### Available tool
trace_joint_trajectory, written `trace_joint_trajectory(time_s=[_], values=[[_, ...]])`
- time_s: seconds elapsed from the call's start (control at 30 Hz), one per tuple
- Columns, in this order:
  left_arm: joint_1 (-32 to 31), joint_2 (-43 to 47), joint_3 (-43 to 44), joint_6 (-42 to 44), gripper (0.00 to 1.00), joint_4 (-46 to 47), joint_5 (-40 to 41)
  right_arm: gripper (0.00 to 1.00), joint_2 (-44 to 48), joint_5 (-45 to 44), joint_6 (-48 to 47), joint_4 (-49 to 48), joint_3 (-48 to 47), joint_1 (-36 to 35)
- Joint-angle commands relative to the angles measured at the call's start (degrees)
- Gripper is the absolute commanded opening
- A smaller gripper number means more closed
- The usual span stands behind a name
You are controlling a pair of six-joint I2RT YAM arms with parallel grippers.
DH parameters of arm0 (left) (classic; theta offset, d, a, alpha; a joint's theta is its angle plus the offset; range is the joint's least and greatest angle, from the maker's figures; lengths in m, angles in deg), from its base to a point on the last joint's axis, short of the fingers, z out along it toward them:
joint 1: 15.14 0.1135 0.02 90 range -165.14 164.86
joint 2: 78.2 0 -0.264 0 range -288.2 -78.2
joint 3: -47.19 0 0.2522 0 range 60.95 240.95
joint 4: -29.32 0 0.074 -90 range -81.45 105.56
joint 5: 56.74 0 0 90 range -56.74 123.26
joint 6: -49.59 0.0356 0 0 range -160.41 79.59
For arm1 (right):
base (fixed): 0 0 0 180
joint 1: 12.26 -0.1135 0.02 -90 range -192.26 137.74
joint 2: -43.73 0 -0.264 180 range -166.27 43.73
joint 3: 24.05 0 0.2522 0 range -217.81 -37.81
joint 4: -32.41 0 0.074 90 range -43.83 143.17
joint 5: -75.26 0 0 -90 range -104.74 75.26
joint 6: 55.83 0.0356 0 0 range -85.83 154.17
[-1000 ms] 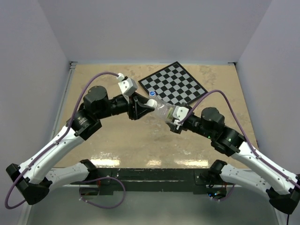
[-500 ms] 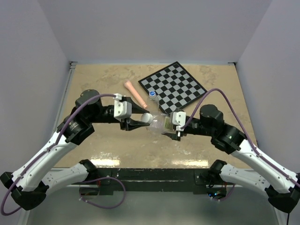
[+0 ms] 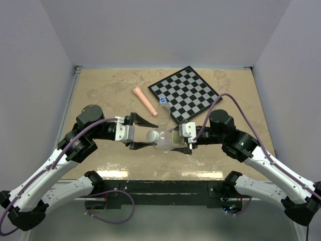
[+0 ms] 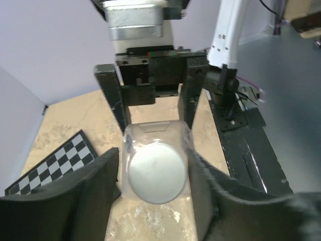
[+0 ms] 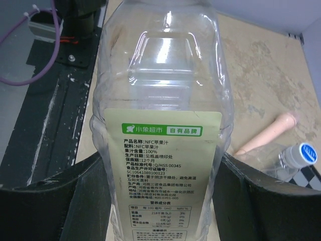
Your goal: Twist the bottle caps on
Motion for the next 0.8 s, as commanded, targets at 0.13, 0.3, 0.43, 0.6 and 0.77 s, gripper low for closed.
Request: trace_joint_trajectory(time_s=[0.13,0.3,0.43,0.6,0.77], values=[[-0.21,8.05,-9.03,-13.26,0.82,19.44,15.32,0.00,2.69,-2.18,0.26,-9.67,-1.50,-1.84],[-0.13,8.67,-10.34,-26.36,0.84,25.41,21.24,0.00,3.31,-10.08,0.97,-12.13,0.34,-1.93],[-0.21,9.11,-15.34,-36.99,0.84,38.58,23.08,0.00,3.83,-14.05,1.84,-15.11,2.10,-1.84],[-0.21,7.80,-23.17,-46.24,0.83,55.46,23.69,0.00,4.36,-17.82,4.65,-18.90,4.39,-1.93],[-1.18,6.21,-26.77,-45.64,0.82,63.90,28.87,0.00,4.36,-21.43,6.33,-20.30,5.09,-1.93]])
